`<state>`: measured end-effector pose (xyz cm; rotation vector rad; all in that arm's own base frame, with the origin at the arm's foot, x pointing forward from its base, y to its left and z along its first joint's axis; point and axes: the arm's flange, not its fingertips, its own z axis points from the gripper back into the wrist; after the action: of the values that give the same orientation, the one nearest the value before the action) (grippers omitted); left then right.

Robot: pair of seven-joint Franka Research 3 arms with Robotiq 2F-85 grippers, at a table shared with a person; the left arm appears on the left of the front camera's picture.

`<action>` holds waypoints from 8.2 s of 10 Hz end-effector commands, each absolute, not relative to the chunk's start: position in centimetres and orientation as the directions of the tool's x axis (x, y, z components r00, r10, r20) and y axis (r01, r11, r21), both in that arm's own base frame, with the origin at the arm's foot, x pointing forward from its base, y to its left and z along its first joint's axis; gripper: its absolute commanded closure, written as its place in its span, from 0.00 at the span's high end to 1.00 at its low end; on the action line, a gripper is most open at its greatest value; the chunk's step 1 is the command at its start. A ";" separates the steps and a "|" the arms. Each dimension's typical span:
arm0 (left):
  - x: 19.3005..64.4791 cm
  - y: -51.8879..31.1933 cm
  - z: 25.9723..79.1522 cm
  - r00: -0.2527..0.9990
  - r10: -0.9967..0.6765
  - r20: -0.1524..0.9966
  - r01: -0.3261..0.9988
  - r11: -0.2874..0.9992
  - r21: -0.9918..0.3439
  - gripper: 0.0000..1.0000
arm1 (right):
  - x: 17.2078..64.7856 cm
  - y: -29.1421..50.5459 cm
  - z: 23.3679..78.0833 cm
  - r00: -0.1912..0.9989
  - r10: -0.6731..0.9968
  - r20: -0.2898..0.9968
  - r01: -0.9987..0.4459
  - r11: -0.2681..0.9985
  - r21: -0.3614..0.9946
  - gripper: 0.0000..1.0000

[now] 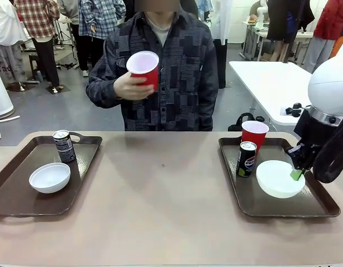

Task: Prepare tableware on both trays.
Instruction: Pick up a Picnic Bowl from the table and place it on a Handle tray.

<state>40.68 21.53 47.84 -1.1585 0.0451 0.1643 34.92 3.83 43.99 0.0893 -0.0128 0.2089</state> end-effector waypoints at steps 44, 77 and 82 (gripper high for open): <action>40.6 21.7 48.2 0.986 0.101 -0.130 -0.160 0.390 -0.907 0.81 | 32.9 -0.5 47.6 0.986 0.159 0.057 -0.162 0.985 0.064 1.00; 40.6 21.7 48.2 0.986 0.101 -0.130 -0.160 0.390 -0.907 0.81 | 30.1 -27.3 44.5 0.982 -0.112 0.152 -0.093 0.413 0.906 1.00; 40.6 21.7 48.2 0.986 0.101 -0.130 -0.160 0.390 -0.907 0.81 | 30.1 -27.3 44.5 0.982 -0.112 0.152 -0.093 0.413 0.906 1.00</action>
<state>40.67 21.55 47.86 -1.1591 0.0463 0.1638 30.30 -27.40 44.54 1.1414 -0.1970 -0.0158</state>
